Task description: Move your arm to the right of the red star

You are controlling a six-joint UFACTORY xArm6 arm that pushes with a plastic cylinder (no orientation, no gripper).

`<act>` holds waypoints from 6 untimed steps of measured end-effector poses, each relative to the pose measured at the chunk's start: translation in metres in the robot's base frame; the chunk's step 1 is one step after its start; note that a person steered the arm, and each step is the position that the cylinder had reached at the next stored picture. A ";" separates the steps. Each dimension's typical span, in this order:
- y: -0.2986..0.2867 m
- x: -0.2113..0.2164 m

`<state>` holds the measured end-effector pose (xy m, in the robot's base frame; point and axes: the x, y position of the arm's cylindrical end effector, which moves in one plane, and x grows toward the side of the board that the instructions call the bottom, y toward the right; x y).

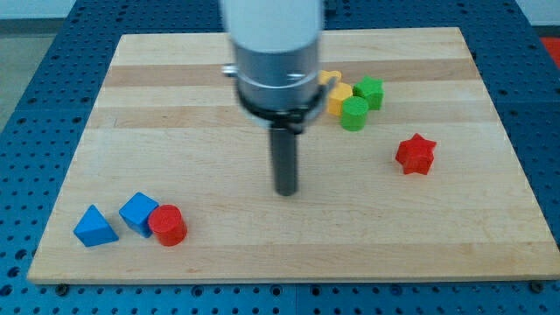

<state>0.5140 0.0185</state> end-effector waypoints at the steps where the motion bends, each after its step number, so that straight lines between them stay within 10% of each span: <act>1: 0.071 0.004; 3: 0.205 0.002; 6: 0.201 -0.050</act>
